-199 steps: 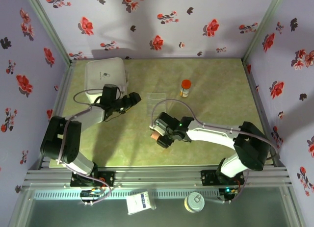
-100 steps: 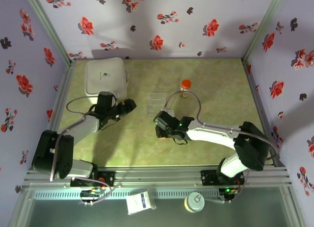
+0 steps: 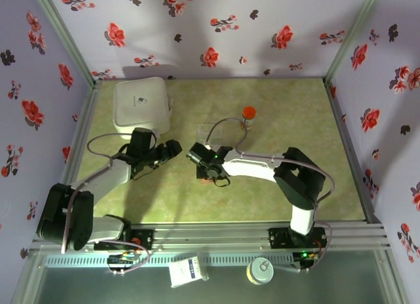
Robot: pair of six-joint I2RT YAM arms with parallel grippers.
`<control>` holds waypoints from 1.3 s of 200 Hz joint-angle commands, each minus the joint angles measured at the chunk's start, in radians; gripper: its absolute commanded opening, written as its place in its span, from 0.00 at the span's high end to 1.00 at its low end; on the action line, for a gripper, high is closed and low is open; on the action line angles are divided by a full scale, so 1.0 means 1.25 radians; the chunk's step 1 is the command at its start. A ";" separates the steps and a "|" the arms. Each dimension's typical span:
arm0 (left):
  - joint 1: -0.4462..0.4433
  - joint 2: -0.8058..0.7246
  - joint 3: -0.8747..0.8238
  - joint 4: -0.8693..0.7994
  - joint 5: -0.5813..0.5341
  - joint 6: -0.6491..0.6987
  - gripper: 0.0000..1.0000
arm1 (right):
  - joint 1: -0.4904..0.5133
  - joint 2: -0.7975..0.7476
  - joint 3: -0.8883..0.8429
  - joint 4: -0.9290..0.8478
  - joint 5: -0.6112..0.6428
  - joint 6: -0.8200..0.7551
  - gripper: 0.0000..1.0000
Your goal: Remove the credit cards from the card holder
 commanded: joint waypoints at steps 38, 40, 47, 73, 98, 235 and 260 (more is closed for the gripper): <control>-0.041 -0.036 0.022 -0.053 -0.031 -0.019 0.17 | 0.008 0.031 0.001 -0.041 -0.051 0.068 0.51; -0.041 -0.036 0.023 -0.054 -0.032 -0.020 0.17 | 0.009 0.029 -0.001 -0.043 -0.051 0.069 0.51; -0.046 -0.038 0.025 -0.058 -0.037 -0.023 0.17 | 0.010 0.019 -0.006 -0.048 -0.047 0.070 0.50; -0.062 -0.037 0.037 -0.069 -0.057 -0.021 0.17 | 0.017 -0.006 -0.020 -0.057 -0.040 0.070 0.47; -0.072 -0.030 0.056 -0.087 -0.060 -0.023 0.17 | 0.018 -0.004 -0.013 -0.061 -0.044 0.050 0.45; -0.138 -0.002 0.058 -0.054 -0.034 -0.089 0.41 | 0.011 -0.120 0.023 -0.167 0.023 -0.020 0.25; -0.154 0.028 0.053 -0.012 -0.012 -0.099 0.56 | -0.007 -0.127 -0.012 -0.116 -0.016 -0.022 0.28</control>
